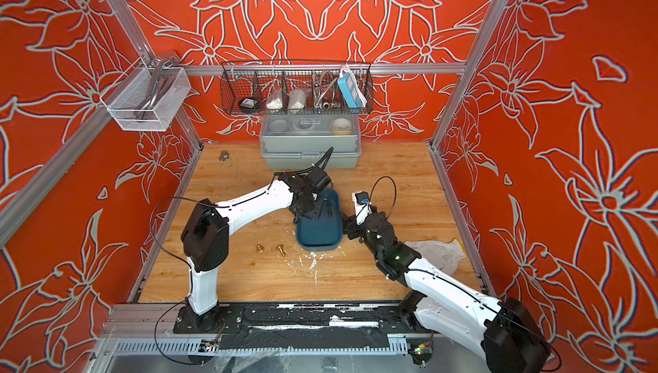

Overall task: Put the chess pieces into the storage box
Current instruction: Place the chess piece in the storage box.

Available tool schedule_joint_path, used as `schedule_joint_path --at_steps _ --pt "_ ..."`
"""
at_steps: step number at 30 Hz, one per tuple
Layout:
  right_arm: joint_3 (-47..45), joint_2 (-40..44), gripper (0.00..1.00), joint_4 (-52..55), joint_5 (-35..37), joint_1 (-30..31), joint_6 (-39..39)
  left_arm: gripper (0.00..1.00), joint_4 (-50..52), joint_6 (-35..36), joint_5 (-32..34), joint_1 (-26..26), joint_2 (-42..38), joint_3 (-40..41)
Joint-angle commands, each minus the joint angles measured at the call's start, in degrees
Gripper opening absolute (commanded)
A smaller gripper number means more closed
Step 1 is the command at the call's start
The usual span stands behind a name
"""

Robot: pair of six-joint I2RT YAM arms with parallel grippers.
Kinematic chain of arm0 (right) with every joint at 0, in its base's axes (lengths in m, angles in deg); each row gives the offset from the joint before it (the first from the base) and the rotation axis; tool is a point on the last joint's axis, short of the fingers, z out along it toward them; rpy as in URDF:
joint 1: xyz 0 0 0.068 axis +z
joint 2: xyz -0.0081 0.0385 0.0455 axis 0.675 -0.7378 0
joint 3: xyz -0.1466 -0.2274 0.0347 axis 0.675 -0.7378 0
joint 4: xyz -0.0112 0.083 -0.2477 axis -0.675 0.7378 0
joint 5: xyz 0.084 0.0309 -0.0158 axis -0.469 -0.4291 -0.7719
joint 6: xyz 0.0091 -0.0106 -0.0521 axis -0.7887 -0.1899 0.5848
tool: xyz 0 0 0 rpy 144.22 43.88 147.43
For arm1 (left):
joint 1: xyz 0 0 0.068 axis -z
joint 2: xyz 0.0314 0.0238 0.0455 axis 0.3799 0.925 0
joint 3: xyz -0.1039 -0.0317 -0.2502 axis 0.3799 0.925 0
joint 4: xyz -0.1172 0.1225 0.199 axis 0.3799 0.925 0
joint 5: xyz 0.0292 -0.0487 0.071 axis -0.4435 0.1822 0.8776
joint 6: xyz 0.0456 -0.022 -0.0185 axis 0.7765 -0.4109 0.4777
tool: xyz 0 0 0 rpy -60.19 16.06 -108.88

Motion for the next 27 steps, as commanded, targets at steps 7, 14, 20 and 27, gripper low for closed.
schedule_joint_path --at_steps 7,14,20,27 --pt "-1.05 0.74 0.76 -1.30 1.74 0.36 -0.52 0.14 -1.89 -1.60 0.34 0.43 3.22 1.82" --pt "-1.04 0.61 0.76 -1.30 1.56 0.39 -0.63 0.14 -1.89 -1.79 1.42 0.43 4.49 2.53" --pt "-0.99 0.60 0.76 -1.30 1.56 0.38 -0.61 0.15 -1.99 -1.69 1.24 0.43 5.63 2.70" --pt "-1.00 0.69 0.76 -1.30 1.39 0.34 -0.70 0.15 -2.33 -1.80 1.59 0.43 6.61 3.07"
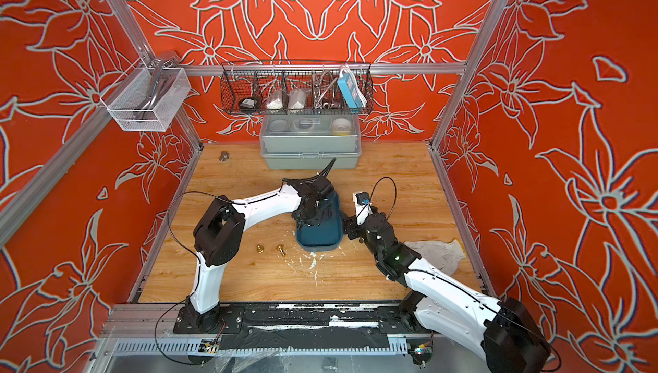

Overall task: Put the chess pieces into the storage box
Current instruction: Place the chess piece in the storage box.

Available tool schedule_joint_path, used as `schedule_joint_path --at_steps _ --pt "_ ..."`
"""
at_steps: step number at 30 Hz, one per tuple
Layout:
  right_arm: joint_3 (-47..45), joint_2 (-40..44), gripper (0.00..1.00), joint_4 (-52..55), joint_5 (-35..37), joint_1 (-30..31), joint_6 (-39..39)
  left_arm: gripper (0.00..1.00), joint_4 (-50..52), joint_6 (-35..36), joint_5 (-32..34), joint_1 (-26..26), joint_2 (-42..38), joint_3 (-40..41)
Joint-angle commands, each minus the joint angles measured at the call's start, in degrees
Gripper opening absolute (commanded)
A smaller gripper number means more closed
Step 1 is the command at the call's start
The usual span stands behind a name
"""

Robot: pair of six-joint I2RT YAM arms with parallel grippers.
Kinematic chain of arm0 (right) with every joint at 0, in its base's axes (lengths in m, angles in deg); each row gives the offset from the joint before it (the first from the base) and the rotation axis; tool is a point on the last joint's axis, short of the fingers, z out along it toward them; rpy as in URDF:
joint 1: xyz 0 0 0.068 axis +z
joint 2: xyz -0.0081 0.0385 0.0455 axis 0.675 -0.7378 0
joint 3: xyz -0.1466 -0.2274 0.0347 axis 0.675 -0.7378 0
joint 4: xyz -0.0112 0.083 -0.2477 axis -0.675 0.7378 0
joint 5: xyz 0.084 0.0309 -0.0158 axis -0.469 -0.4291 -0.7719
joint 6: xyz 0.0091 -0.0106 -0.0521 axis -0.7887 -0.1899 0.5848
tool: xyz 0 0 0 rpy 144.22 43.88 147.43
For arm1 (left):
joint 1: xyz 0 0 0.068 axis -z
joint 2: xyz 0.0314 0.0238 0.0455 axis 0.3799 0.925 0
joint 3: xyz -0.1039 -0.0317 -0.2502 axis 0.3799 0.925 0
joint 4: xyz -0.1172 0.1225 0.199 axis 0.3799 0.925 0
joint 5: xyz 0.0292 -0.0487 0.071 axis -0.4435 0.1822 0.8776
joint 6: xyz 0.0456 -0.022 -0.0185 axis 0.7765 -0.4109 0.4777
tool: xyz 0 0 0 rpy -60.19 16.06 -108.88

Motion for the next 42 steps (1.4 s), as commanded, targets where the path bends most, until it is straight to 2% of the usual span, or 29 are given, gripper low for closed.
schedule_joint_path --at_steps 1,6,16,19,22,24,29,32,36,42 --pt "-0.77 0.70 0.76 -1.00 0.69 0.37 -0.51 0.15 0.04 -0.36 1.17 0.37 1.23 0.66" --pt "-0.75 0.70 0.76 -0.93 0.67 0.38 -0.51 0.17 -0.14 -0.32 1.66 0.37 2.22 0.34" --pt "0.04 1.12 0.77 1.31 1.39 0.33 -1.13 0.33 0.12 0.10 2.41 0.45 -0.16 0.22" --pt "2.28 2.20 0.77 6.20 3.58 0.26 -2.73 0.38 0.39 0.18 2.02 0.54 -2.26 0.16" --pt "8.11 3.04 0.78 17.19 6.46 -0.50 -5.76 0.39 0.83 0.41 1.05 0.78 -5.02 0.04" --pt "12.68 2.74 0.78 26.35 5.68 -2.50 -8.93 0.39 0.92 0.68 0.21 0.98 -7.28 0.31" --pt "24.24 -2.53 0.77 50.64 -3.91 -14.45 -17.63 0.43 -0.24 0.49 -1.62 1.60 -15.46 3.09" --pt "28.51 -8.67 0.76 59.86 -8.96 -18.98 -16.52 0.44 -2.77 0.88 -3.38 1.76 -21.68 6.35" --pt "29.89 -15.96 0.73 65.16 -12.91 -21.32 -13.56 0.47 -9.80 3.35 -4.59 2.17 -31.50 13.86" --pt "30.47 -24.89 0.66 65.76 -12.95 -21.50 -10.03 0.56 -25.08 7.95 -12.82 2.21 -46.67 31.30"
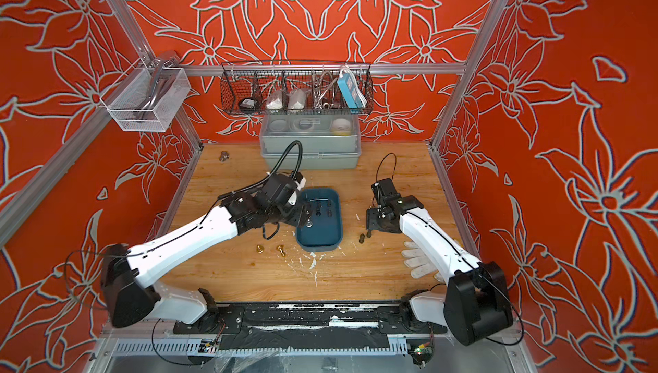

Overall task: Put the chess pieces into the storage box
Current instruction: Place the chess piece in the storage box, then pick up the chess piece at the center of the board.

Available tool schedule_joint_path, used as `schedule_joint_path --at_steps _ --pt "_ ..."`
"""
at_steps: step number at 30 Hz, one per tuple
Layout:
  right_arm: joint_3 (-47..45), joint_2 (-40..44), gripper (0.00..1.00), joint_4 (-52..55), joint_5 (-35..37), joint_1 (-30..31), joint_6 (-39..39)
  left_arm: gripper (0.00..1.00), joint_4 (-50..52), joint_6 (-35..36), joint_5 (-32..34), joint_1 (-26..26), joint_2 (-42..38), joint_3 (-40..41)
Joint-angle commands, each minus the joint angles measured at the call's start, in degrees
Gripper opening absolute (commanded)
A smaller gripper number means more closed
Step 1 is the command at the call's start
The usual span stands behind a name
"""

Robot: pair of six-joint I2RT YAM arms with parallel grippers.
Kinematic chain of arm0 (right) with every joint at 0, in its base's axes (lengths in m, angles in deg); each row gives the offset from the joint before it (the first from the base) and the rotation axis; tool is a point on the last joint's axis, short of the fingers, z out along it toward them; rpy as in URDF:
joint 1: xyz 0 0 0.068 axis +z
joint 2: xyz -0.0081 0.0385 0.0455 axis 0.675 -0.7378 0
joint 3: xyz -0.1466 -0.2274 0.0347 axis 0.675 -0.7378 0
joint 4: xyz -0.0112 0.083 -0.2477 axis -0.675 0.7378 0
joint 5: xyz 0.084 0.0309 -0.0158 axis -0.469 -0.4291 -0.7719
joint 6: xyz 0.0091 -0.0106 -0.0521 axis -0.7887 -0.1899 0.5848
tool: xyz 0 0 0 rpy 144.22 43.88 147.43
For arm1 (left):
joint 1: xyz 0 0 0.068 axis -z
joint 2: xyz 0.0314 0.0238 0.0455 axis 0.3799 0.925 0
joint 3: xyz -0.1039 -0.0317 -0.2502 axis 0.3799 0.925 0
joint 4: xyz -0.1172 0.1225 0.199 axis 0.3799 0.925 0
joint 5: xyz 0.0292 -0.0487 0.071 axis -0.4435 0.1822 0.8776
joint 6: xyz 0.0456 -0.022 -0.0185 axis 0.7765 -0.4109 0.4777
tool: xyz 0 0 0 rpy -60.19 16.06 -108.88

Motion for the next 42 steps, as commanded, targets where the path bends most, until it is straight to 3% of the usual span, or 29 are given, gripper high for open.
schedule_joint_path --at_steps 1,11,19,33,42 --pt "1.02 -3.02 0.65 3.20 -1.38 -0.27 2.73 0.56 -9.67 3.15 -5.82 0.35 -5.37 7.01" --pt "1.01 -9.22 0.57 -2.70 -2.19 -0.26 2.66 0.57 -11.40 2.16 -6.60 0.35 -10.73 15.97" --pt "2.51 -13.67 0.50 -5.04 -2.93 -0.17 2.63 0.57 -11.87 2.52 -6.38 0.35 -8.30 15.81" --pt "2.16 -15.38 0.22 -5.75 -3.31 0.09 2.64 0.57 -11.69 2.07 -5.21 0.35 -6.11 16.26" --pt "2.03 -15.14 0.13 -5.90 -3.22 0.18 2.73 0.57 -11.83 2.18 -3.92 0.35 -5.36 16.27"
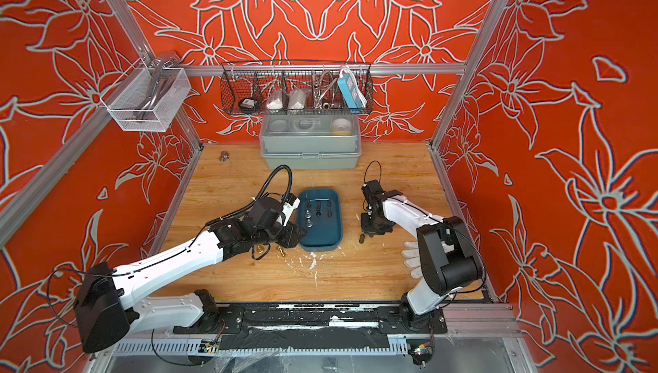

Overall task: Put the chess pieces into the storage box
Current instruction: Pick up the chess piece at the center of the board.

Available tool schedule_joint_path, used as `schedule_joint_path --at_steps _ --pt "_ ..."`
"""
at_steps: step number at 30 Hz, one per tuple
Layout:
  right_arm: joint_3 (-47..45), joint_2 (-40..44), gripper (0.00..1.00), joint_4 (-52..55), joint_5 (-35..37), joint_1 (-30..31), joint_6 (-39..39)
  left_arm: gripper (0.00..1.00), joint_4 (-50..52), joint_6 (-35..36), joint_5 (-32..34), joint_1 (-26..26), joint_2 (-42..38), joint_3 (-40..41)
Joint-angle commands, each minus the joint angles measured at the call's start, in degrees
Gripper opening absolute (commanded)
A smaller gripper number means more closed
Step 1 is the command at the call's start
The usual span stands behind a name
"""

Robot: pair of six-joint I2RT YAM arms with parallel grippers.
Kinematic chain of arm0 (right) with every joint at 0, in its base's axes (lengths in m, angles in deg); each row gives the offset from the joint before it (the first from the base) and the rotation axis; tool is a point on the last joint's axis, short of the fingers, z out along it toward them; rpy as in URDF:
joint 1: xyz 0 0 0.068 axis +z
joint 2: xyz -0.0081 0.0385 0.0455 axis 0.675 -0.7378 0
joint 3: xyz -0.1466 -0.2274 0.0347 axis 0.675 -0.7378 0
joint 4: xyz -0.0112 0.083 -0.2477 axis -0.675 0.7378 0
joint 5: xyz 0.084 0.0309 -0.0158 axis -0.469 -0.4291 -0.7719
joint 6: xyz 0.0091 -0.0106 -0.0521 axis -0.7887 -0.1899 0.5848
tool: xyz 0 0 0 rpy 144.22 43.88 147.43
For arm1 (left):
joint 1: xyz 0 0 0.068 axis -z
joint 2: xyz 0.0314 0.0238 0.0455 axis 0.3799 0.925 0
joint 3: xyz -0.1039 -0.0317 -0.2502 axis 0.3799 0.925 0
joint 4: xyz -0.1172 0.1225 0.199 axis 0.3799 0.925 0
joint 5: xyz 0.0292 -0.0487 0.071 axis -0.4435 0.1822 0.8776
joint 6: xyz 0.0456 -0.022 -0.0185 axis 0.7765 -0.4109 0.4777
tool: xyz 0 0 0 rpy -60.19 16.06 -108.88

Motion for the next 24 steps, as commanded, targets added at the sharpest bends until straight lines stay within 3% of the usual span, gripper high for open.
schedule_joint_path --at_steps 1,14,24 --pt "0.48 0.12 0.14 0.33 -0.04 0.27 -0.20 0.57 -0.81 0.65 1.00 0.33 0.69 0.21" --pt "5.49 6.14 0.13 6.25 1.17 0.69 -0.20 0.57 -1.01 0.03 -0.84 -0.30 1.16 -2.95" --pt "15.33 6.79 0.12 11.08 2.10 5.55 -0.38 0.57 -1.80 -5.82 -3.72 -8.92 -2.73 1.18"
